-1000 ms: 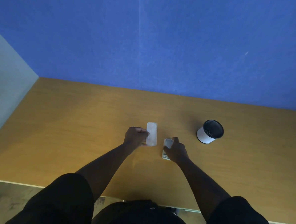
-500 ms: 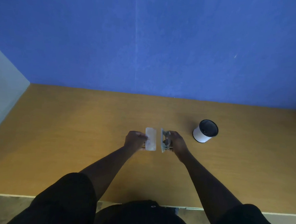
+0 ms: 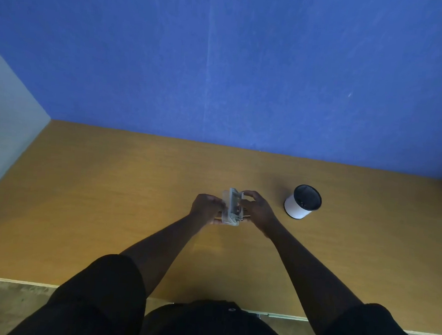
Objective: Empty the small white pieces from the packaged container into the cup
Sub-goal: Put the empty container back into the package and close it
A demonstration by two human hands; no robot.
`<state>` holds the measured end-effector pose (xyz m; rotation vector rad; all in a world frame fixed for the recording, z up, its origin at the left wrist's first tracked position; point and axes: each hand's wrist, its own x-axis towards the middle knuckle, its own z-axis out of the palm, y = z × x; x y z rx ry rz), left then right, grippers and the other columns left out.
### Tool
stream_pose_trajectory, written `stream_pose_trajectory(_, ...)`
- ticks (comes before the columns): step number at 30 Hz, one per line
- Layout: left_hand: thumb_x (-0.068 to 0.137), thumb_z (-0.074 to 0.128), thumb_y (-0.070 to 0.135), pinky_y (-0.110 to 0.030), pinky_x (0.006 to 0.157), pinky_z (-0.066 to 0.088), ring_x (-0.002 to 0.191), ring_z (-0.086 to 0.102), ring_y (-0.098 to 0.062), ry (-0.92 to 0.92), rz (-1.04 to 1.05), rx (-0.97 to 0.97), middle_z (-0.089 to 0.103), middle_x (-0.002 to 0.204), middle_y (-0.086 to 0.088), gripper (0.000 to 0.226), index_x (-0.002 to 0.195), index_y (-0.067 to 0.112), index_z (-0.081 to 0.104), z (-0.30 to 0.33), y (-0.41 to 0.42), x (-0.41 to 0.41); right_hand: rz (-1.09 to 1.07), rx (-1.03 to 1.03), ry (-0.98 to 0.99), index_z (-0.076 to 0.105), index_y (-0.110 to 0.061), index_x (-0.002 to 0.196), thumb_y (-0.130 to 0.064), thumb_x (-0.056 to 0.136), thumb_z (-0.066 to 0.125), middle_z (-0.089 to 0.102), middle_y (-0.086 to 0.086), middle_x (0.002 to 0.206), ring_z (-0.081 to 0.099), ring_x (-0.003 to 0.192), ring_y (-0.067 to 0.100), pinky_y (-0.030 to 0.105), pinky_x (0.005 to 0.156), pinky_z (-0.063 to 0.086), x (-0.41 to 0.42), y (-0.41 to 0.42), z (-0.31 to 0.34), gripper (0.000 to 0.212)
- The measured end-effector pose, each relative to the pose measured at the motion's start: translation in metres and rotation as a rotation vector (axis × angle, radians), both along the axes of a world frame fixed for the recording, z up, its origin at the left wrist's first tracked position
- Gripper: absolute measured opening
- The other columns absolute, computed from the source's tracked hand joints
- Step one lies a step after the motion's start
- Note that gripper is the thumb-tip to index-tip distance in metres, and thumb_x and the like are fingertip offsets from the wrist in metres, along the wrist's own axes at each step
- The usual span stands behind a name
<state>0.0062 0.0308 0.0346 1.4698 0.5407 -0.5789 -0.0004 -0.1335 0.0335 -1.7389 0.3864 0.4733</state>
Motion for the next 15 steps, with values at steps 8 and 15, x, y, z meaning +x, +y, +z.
stream_pose_trajectory(8,0.082,0.065,-0.003,-0.042,0.061,0.061,0.081,0.073,-0.036,-0.035,0.004,0.037,0.071,0.093,-0.026,0.013,0.094,-0.008,0.067,0.003,-0.007,0.003,0.11,-0.259,-0.092,0.057,-0.03,0.119,-0.043,0.074,0.064,0.068,0.007,0.108,0.072,0.085,0.023,0.05,0.078,0.06,0.006,-0.002,0.006,0.047)
stream_pose_trajectory(15,0.088,0.054,-0.004,-0.035,0.059,0.057,0.071,0.069,-0.029,0.0,0.076,-0.042,0.068,0.078,-0.017,0.018,0.076,0.005,0.063,0.004,-0.017,0.0,0.124,-0.288,-0.121,0.058,-0.028,0.122,-0.046,0.077,0.065,0.066,0.003,0.112,0.07,0.088,0.02,0.049,0.079,0.06,0.009,-0.005,0.014,0.049)
